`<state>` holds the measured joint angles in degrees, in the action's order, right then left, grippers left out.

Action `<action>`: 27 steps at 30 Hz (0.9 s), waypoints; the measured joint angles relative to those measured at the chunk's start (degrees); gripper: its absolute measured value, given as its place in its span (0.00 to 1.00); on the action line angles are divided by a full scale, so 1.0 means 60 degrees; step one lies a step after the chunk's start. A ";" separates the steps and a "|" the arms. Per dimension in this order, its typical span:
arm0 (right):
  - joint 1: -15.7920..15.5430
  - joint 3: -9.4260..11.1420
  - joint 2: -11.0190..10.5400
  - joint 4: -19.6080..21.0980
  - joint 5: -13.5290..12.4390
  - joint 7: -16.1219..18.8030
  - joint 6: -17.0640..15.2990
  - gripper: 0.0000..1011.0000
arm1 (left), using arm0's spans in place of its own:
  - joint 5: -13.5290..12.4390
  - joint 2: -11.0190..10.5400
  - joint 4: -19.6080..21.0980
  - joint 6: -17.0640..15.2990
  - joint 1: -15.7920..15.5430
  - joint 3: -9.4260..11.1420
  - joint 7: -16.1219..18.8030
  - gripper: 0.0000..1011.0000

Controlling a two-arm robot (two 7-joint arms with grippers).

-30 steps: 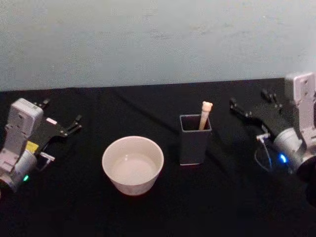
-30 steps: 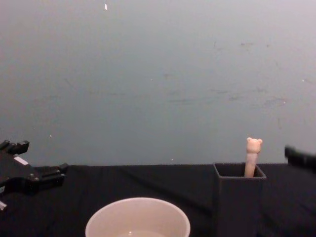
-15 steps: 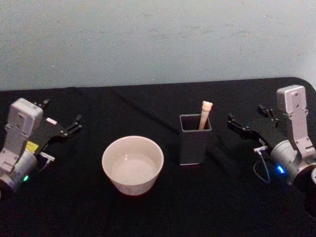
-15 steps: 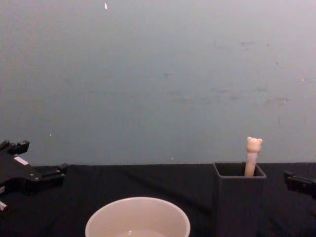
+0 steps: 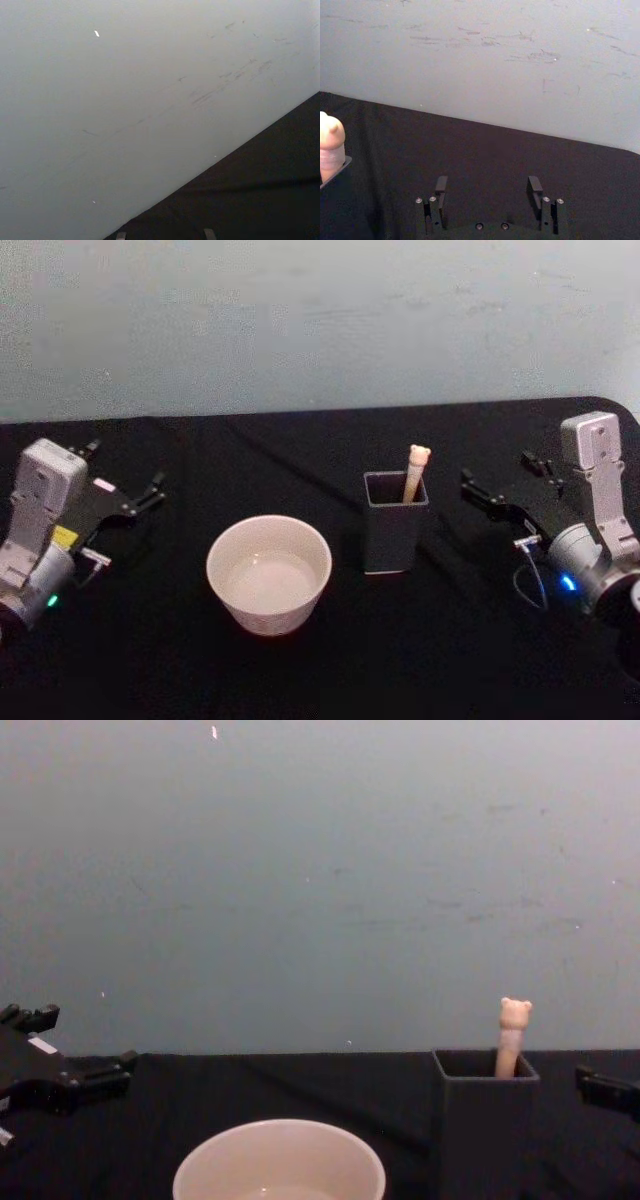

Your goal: Pick up the stirring spoon with one hand, stir inside the cup, then place it back in its original position.

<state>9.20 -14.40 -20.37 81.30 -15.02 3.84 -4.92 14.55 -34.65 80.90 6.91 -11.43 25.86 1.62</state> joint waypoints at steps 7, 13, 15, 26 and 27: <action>-0.0001 -0.0003 -0.0005 0.0006 -0.0009 0.0000 0.0004 0.99 | 0.0000 0.0000 0.0000 0.0000 0.0000 0.0000 -0.0001 0.99; -0.0001 -0.0003 -0.0009 0.0012 -0.0014 0.0000 0.0010 0.99 | 0.0000 0.0001 0.0000 0.0001 0.0001 0.0000 0.0000 0.99; -0.0001 -0.0003 -0.0009 0.0013 -0.0015 0.0000 0.0010 0.99 | 0.0000 0.0000 0.0000 0.0000 0.0000 0.0000 0.0000 0.99; -0.0001 -0.0003 -0.0009 0.0014 -0.0015 0.0000 0.0012 0.99 | 0.0000 0.0000 0.0000 0.0000 0.0000 0.0001 0.0000 0.99; -0.0001 -0.0003 -0.0009 0.0014 -0.0016 -0.0001 0.0013 0.99 | 0.0000 0.0001 0.0000 0.0000 0.0000 0.0001 0.0000 0.99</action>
<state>9.20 -14.42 -20.42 81.38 -15.11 3.84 -4.85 14.55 -34.64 80.90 6.91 -11.43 25.86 1.62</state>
